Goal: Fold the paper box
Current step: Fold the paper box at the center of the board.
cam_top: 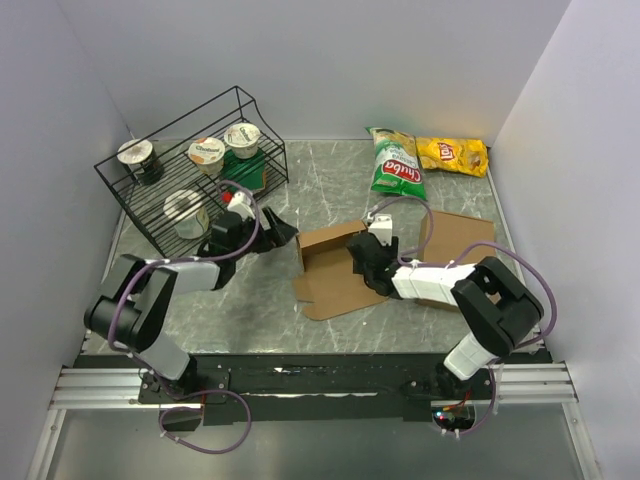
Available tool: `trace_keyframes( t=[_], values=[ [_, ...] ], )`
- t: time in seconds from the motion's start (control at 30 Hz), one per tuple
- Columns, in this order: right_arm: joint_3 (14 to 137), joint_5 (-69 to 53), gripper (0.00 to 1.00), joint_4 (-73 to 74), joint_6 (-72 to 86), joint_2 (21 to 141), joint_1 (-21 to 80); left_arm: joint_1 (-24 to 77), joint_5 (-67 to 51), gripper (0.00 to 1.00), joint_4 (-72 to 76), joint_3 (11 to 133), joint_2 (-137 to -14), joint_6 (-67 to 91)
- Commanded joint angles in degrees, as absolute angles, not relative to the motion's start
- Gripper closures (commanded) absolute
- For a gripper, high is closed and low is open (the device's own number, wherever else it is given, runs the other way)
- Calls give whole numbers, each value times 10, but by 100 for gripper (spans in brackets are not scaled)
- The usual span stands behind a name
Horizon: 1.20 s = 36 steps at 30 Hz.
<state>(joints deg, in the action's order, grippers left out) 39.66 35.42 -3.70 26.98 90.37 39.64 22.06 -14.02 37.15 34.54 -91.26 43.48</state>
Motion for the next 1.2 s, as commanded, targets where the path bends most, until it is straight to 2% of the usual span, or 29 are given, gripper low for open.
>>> trace_keyframes(
  t=[0.0, 0.2, 0.33, 0.4, 0.57, 0.7, 0.83, 0.93, 1.17],
  values=[
    [382, 334, 24, -8, 256, 855, 398, 210, -109, 4, 287, 414, -868, 360],
    [368, 331, 22, 13, 254, 805, 394, 209, -155, 4, 228, 494, -893, 295],
    [357, 231, 26, -11, 220, 764, 348, 210, -206, 4, 203, 529, -920, 228],
    [350, 144, 29, -27, 205, 753, 302, 211, -228, 3, 185, 547, -926, 194],
    [360, 69, 32, -38, 159, 745, 252, 238, -288, 3, 156, 583, -933, 126],
    [373, -22, 34, -55, 131, 766, 207, 298, -223, 5, 81, 623, -937, 40],
    [407, -52, 33, -67, 111, 794, 196, 350, -151, 10, 55, 670, -956, 6],
    [425, -79, 32, -78, 101, 820, 188, 366, -130, 15, 38, 702, -989, 6],
    [446, -127, 26, -117, 75, 876, 177, 388, -102, 16, 21, 802, -1077, -19]
  ],
)
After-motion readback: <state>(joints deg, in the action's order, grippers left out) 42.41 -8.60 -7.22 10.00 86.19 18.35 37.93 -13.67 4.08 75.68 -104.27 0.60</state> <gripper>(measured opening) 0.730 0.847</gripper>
